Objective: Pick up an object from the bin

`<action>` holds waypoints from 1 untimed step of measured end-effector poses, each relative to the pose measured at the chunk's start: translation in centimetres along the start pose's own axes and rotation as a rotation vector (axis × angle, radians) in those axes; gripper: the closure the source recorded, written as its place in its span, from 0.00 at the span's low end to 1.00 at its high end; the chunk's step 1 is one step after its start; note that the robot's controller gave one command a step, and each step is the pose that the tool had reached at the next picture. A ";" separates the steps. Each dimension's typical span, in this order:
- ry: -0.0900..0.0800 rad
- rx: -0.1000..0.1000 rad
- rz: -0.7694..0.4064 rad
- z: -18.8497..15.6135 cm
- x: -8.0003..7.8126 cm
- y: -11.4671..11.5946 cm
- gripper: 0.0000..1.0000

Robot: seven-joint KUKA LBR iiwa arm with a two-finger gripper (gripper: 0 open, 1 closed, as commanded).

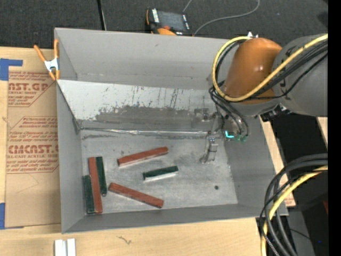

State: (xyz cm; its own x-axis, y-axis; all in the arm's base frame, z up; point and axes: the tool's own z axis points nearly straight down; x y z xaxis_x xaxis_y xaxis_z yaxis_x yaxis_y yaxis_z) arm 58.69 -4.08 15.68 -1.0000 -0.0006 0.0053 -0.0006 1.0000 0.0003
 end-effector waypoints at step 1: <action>0.004 -0.003 0.037 9.2 5.5 4.7 0.00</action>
Offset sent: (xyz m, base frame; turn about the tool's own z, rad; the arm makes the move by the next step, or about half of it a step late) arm -0.0517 0.0433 -0.0868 0.0405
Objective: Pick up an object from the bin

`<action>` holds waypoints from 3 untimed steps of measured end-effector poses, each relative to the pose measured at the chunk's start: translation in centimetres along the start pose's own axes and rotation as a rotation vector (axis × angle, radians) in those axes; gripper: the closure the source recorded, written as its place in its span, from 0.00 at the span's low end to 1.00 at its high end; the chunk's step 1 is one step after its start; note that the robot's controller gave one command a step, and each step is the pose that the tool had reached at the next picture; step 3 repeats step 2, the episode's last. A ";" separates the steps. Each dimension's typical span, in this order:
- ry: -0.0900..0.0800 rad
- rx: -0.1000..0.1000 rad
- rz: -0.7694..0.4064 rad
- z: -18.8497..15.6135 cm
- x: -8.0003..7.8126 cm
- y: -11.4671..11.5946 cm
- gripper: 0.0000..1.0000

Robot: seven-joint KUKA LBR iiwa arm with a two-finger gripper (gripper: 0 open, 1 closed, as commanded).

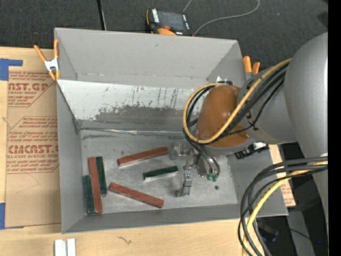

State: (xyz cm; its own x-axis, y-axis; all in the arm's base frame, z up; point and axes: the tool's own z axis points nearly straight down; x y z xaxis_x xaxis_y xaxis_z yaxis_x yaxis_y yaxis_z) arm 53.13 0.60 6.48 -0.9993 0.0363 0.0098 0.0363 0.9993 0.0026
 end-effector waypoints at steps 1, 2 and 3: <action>-0.010 0.002 0.002 -0.5 -0.4 -0.2 1.00; -0.019 0.004 -0.027 -13.7 0.6 -2.9 1.00; -0.019 0.004 -0.027 -13.7 0.6 -2.9 1.00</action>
Offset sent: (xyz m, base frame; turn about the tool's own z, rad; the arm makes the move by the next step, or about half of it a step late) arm 0.0000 0.0000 0.0000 0.0000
